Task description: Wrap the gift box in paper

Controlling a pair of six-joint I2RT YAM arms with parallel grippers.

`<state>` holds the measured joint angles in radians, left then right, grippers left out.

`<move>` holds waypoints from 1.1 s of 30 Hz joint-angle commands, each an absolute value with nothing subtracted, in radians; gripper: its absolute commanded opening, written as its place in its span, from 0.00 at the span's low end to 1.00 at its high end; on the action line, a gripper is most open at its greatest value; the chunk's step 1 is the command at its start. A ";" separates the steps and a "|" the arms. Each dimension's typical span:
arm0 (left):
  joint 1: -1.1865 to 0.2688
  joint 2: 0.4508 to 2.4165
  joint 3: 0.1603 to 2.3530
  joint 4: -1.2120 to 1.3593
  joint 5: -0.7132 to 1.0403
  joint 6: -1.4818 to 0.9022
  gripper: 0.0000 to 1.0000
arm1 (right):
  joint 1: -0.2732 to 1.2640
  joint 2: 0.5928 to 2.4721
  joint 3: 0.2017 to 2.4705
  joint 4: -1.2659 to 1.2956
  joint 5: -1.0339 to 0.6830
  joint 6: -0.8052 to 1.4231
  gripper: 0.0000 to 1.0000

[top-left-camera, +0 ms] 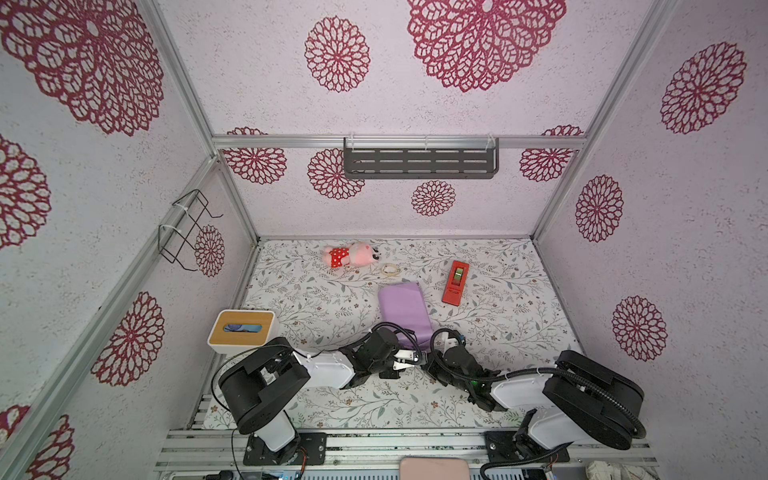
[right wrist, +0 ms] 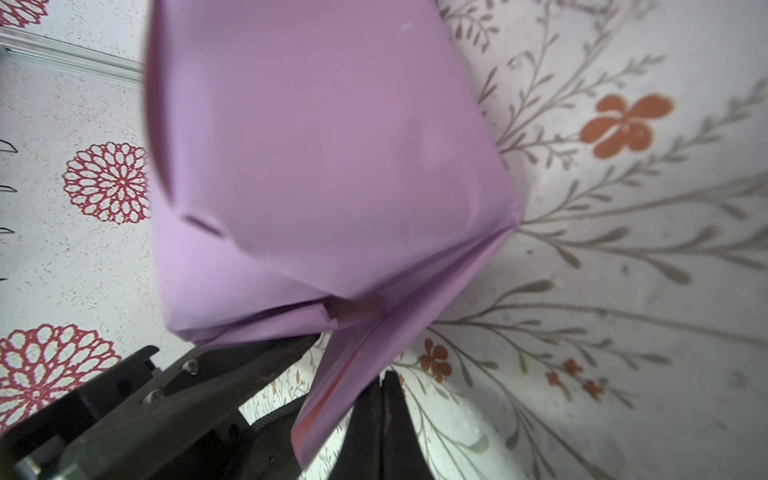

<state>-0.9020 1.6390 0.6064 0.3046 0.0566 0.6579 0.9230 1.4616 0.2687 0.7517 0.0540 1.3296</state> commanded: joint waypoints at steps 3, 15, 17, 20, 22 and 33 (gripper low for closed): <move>-0.900 1.665 0.606 0.339 0.086 0.661 0.26 | 0.929 1.431 0.258 0.785 0.084 1.344 0.03; -0.903 1.683 0.615 0.337 0.097 0.658 0.11 | 0.930 1.428 0.255 0.785 0.092 1.343 0.02; -0.904 1.681 0.615 0.337 0.100 0.657 0.09 | 0.930 1.425 0.255 0.783 0.095 1.343 0.02; -0.903 1.674 0.611 0.339 0.103 0.651 0.04 | 0.928 1.409 0.252 0.762 0.106 1.339 0.03; -0.901 1.666 0.606 0.343 0.104 0.644 0.01 | 0.923 1.385 0.250 0.735 0.108 1.327 0.04; -0.877 1.630 0.582 0.355 0.178 0.579 0.00 | 0.886 0.978 0.356 0.130 0.217 1.018 0.34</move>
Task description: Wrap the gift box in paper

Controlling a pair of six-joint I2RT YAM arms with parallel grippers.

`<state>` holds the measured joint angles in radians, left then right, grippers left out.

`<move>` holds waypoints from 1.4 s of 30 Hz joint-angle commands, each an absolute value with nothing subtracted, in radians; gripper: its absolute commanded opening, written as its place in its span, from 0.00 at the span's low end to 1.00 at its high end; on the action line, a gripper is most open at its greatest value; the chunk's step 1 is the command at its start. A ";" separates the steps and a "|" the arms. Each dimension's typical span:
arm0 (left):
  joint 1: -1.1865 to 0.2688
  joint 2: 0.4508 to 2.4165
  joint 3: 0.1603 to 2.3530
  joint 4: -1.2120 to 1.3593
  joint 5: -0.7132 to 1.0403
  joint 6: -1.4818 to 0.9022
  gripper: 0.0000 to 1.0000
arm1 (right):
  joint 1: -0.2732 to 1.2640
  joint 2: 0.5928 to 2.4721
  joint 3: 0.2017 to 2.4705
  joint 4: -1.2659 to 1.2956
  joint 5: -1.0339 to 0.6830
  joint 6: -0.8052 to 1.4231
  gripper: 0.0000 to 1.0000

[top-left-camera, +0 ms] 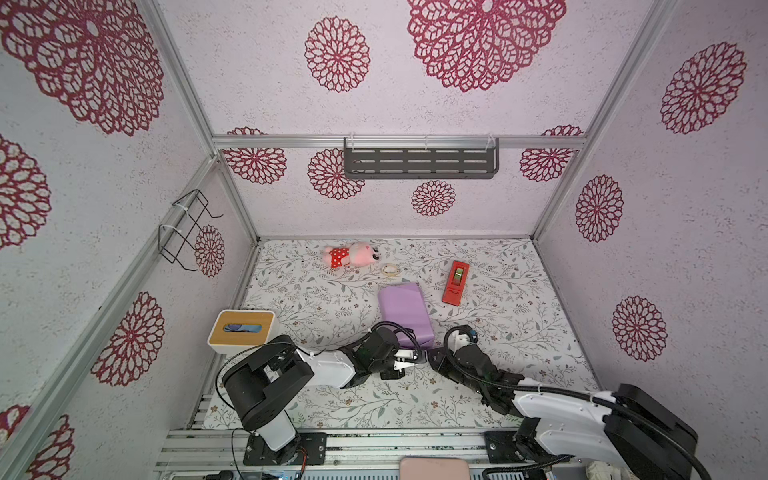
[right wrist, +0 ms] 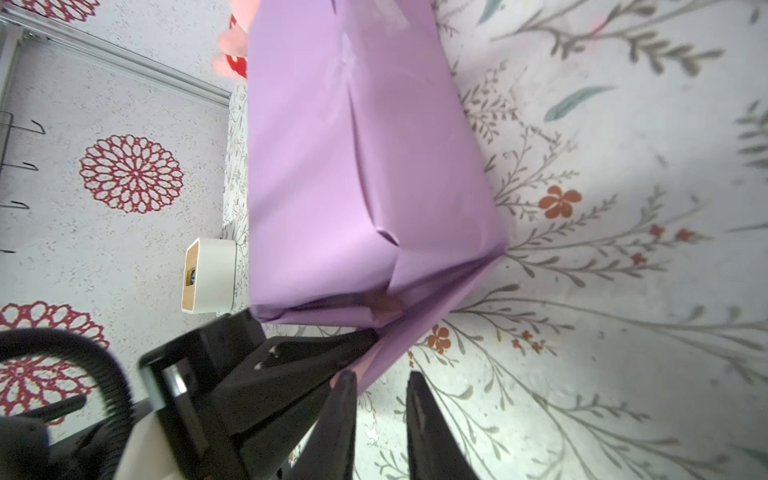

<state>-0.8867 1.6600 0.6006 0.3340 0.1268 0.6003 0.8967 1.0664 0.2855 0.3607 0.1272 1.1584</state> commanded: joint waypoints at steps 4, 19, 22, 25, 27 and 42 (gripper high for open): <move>-0.870 1.620 0.568 0.366 0.190 0.570 0.00 | 0.791 0.955 0.413 0.067 0.170 0.941 0.49; -0.857 1.590 0.561 0.374 0.204 0.546 0.00 | 0.640 1.399 0.691 0.048 -0.045 0.670 0.69; -0.858 1.583 0.570 0.371 0.201 0.533 0.00 | 0.640 1.402 0.656 0.078 -0.051 0.678 0.67; -0.857 1.575 0.572 0.369 0.196 0.519 0.00 | 0.640 1.399 0.620 0.099 -0.050 0.689 0.65; -0.856 1.568 0.572 0.369 0.196 0.505 0.00 | 0.640 1.396 0.599 0.108 -0.045 0.692 0.63; -0.846 1.556 0.642 0.316 0.186 0.375 0.00 | 0.652 1.388 0.529 0.129 -0.055 0.693 0.57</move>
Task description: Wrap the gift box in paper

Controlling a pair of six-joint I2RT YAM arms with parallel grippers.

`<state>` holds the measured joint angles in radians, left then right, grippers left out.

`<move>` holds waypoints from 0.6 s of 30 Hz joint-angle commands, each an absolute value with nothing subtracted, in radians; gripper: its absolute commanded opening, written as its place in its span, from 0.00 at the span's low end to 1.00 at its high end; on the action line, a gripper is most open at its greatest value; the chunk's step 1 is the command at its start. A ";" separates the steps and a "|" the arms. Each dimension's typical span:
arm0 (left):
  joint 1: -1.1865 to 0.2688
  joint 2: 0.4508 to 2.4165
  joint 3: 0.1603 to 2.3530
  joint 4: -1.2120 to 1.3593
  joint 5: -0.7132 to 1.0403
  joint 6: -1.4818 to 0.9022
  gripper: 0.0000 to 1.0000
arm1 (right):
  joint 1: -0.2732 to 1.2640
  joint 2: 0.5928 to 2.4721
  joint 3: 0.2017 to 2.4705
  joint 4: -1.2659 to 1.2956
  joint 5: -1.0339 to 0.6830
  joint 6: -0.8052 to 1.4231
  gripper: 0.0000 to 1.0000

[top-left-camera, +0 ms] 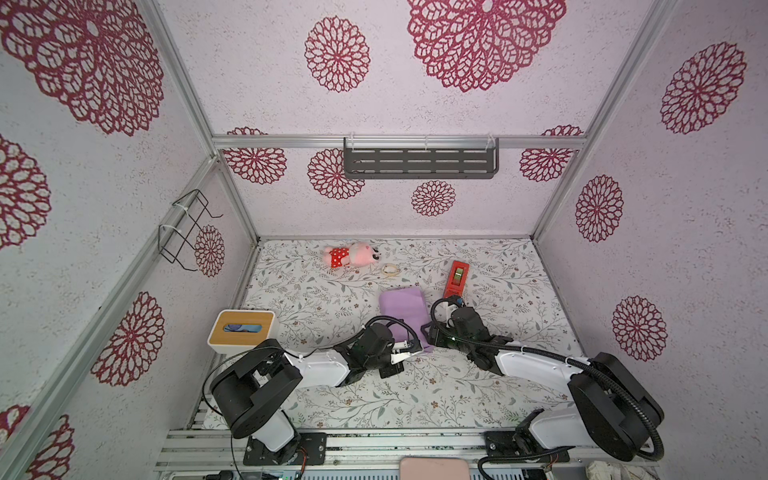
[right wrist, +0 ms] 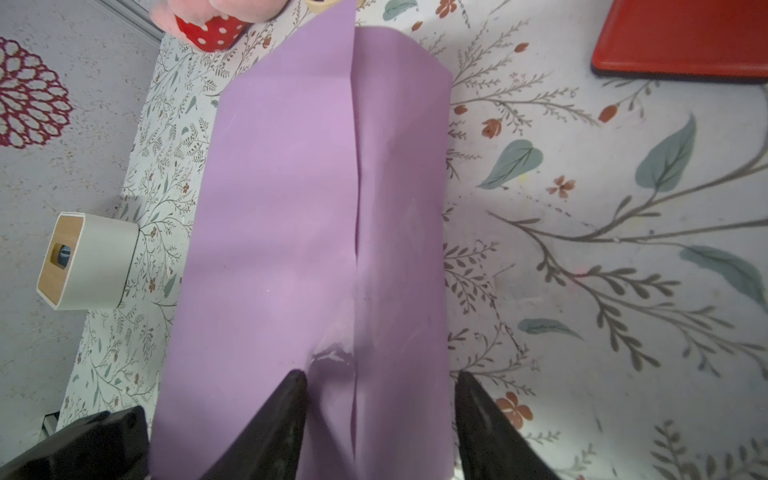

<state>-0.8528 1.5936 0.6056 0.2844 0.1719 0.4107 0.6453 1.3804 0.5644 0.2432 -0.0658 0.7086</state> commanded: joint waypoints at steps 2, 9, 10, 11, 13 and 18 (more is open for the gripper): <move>-0.847 1.553 0.649 0.310 0.175 0.376 0.00 | 0.657 1.390 0.529 0.130 -0.055 0.690 0.57; -0.848 1.562 0.676 0.283 0.150 0.369 0.00 | 0.673 1.396 0.528 0.124 -0.048 0.686 0.56; -0.848 1.565 0.680 0.281 0.145 0.365 0.00 | 0.675 1.396 0.528 0.125 -0.049 0.683 0.56; -0.848 1.571 0.686 0.278 0.140 0.359 0.00 | 0.676 1.395 0.528 0.125 -0.049 0.677 0.56; -0.848 1.579 0.693 0.270 0.134 0.353 0.00 | 0.676 1.386 0.529 0.124 -0.051 0.663 0.56; -0.850 1.580 0.689 0.265 0.146 0.334 0.00 | 0.676 1.342 0.546 0.124 -0.079 0.602 0.57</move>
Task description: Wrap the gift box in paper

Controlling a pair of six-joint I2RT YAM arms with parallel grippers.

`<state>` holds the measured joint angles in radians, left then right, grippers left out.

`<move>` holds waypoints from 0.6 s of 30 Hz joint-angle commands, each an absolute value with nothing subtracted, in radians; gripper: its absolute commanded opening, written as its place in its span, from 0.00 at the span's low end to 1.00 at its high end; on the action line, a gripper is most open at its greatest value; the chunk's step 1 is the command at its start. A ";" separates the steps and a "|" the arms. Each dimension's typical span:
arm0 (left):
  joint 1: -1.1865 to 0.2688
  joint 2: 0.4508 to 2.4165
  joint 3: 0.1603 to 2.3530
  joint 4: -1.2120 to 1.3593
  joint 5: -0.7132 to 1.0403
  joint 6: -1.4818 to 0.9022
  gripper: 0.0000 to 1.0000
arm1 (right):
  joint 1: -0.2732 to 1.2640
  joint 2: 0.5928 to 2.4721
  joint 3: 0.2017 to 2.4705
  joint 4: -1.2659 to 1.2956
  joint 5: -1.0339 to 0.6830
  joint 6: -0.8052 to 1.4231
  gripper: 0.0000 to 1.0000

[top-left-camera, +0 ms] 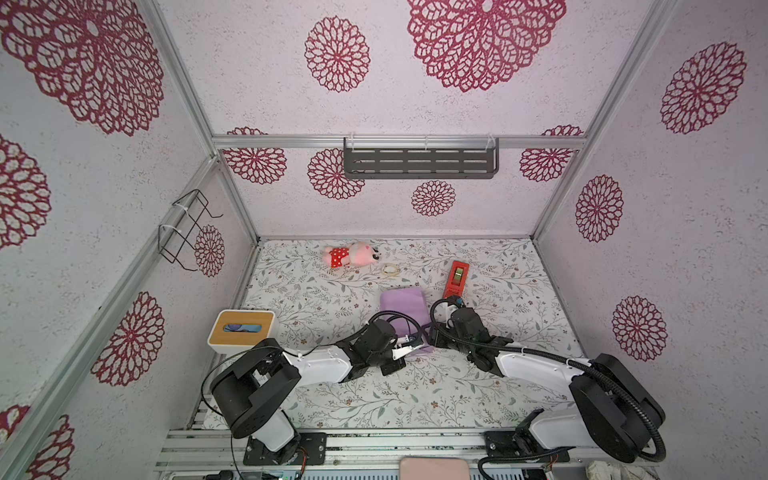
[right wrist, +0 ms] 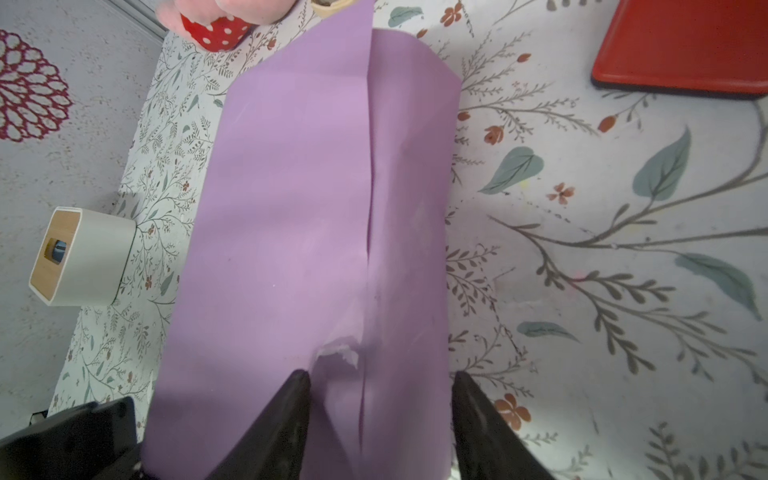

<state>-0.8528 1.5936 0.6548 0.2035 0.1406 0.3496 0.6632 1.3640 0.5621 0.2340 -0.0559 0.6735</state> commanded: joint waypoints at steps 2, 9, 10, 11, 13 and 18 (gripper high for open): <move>-0.852 1.576 0.682 0.265 0.158 0.329 0.00 | 0.678 1.327 0.559 0.120 -0.103 0.576 0.58; -0.851 1.566 0.664 0.265 0.177 0.325 0.00 | 0.684 1.237 0.572 0.095 -0.116 0.508 0.66; -0.852 1.565 0.664 0.266 0.178 0.325 0.00 | 0.684 1.220 0.568 0.085 -0.105 0.494 0.67; -0.852 1.566 0.663 0.265 0.179 0.326 0.00 | 0.684 1.200 0.562 0.076 -0.093 0.477 0.69; -0.853 1.566 0.663 0.265 0.180 0.325 0.00 | 0.684 1.166 0.546 0.063 -0.074 0.446 0.72; -0.852 1.565 0.658 0.267 0.182 0.328 0.00 | 0.686 1.109 0.467 0.084 -0.043 0.374 0.81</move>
